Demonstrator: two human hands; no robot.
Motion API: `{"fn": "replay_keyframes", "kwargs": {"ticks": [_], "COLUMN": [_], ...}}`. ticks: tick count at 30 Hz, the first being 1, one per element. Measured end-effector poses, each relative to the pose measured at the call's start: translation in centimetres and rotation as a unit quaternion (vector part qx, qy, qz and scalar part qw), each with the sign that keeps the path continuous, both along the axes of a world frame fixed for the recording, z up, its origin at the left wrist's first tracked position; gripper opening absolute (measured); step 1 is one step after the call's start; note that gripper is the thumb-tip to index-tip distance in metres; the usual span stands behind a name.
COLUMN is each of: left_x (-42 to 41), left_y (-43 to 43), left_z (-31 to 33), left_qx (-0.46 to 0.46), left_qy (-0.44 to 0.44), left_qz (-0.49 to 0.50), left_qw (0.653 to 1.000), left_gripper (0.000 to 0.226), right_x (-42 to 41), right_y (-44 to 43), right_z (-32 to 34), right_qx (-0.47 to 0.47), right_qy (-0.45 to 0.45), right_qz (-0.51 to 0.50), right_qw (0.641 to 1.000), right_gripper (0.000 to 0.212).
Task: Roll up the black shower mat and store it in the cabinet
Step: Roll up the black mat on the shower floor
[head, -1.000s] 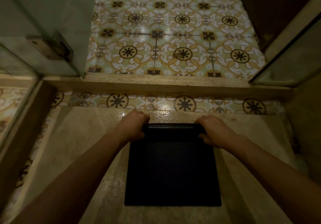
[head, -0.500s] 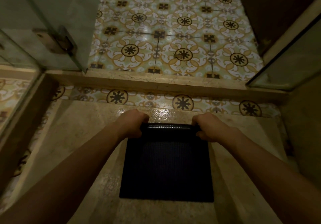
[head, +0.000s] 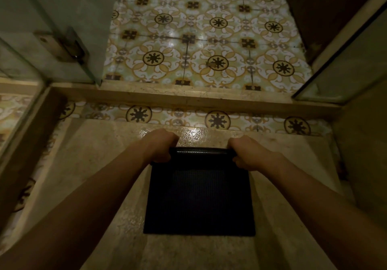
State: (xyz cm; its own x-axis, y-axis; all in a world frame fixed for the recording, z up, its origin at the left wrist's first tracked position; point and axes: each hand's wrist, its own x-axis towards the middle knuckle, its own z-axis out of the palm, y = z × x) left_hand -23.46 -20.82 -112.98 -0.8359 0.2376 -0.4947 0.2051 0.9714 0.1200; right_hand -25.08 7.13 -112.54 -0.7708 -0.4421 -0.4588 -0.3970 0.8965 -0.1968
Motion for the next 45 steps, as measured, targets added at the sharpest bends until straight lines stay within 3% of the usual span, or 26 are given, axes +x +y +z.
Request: {"fn": "replay_keyframes", "kwargs": {"ticks": [4,7,10,16,19,22,29,35,40,45], "left_x": [0.7,0.5,0.2,0.8,0.9,1.0,2.1,1.9,2.8,3.5], "left_y": [-0.1,0.0,-0.2,0.2,0.1,0.0,0.5,0.5,0.4,0.2], "left_z": [-0.4,-0.3,0.1,0.3,0.7,1.0,1.6,2.2,1.8,1.5], "left_qx": [0.008,0.004,0.033,0.026,0.032,0.023,0.016,0.023,0.048,0.053], "left_qy": [0.024,-0.01,-0.057,-0.028,-0.054,-0.078,-0.051,-0.099,-0.083,-0.072], "left_qz": [0.004,-0.004,0.031,0.016,0.025,0.019,0.002,-0.02,0.005,0.019], "left_qw": [1.0,1.0,0.997,0.999,0.998,0.997,0.999,0.995,0.995,0.996], "left_gripper": [0.032,0.044,0.04,0.039,0.036,0.032,0.027,0.022,0.039,0.038], "right_x": [0.1,0.3,0.1,0.6,0.9,1.0,1.9,2.8,2.6,3.1], "right_y": [0.4,0.5,0.3,0.3,0.4,0.3,0.6,0.8,1.1,1.2], "right_z": [0.1,0.6,0.8,0.3,0.2,0.2,0.0,0.0,0.5,0.0], "right_qx": [-0.013,-0.006,0.01,0.007,0.016,0.022,-0.003,0.006,-0.014,-0.02], "right_qy": [0.021,0.0,-0.032,-0.022,-0.016,-0.028,-0.022,-0.029,-0.075,-0.039], "right_qz": [0.01,0.019,0.02,-0.007,0.012,0.033,-0.011,0.051,0.029,0.002], "right_qw": [1.0,1.0,0.999,1.0,1.0,0.999,1.0,0.998,0.997,0.999], "right_gripper": [0.036,0.036,0.032,0.034,0.042,0.036,0.041,0.035,0.034,0.045]}}
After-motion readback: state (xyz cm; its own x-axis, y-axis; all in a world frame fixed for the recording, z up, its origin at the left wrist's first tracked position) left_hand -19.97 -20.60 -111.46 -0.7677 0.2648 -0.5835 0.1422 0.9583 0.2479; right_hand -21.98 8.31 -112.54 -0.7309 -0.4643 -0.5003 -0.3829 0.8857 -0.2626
